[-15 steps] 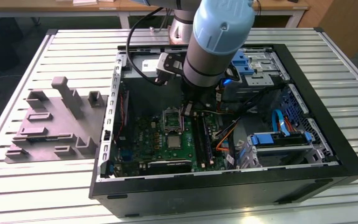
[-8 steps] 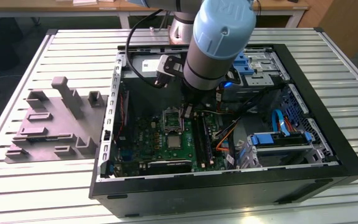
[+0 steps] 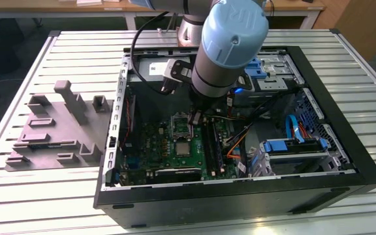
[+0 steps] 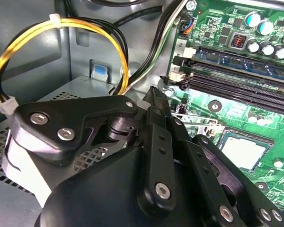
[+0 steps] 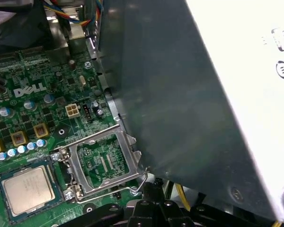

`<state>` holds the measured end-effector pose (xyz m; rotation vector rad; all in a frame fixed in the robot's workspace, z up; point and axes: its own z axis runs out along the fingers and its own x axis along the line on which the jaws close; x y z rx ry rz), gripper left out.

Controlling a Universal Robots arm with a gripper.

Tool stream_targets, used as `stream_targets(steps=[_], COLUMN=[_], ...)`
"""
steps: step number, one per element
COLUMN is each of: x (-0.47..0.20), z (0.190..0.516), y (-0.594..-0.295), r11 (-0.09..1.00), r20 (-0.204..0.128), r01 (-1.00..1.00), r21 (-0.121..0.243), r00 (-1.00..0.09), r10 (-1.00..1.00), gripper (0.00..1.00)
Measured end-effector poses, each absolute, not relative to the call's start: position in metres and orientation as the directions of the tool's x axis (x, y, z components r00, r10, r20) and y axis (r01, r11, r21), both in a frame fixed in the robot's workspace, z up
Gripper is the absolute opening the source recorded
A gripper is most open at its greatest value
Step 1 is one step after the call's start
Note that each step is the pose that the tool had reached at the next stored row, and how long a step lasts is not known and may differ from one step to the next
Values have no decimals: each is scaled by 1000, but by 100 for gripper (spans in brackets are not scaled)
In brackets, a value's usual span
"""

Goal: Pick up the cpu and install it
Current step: 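Close the cpu cover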

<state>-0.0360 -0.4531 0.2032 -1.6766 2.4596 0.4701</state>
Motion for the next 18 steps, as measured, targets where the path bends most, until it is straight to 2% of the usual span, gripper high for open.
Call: stream_targets(steps=[18], x=[-36], z=[200], y=[-453], r11=[336], r20=[-282], r01=[-924], r21=[185], r00=[-377], r10=[-882], gripper=[11])
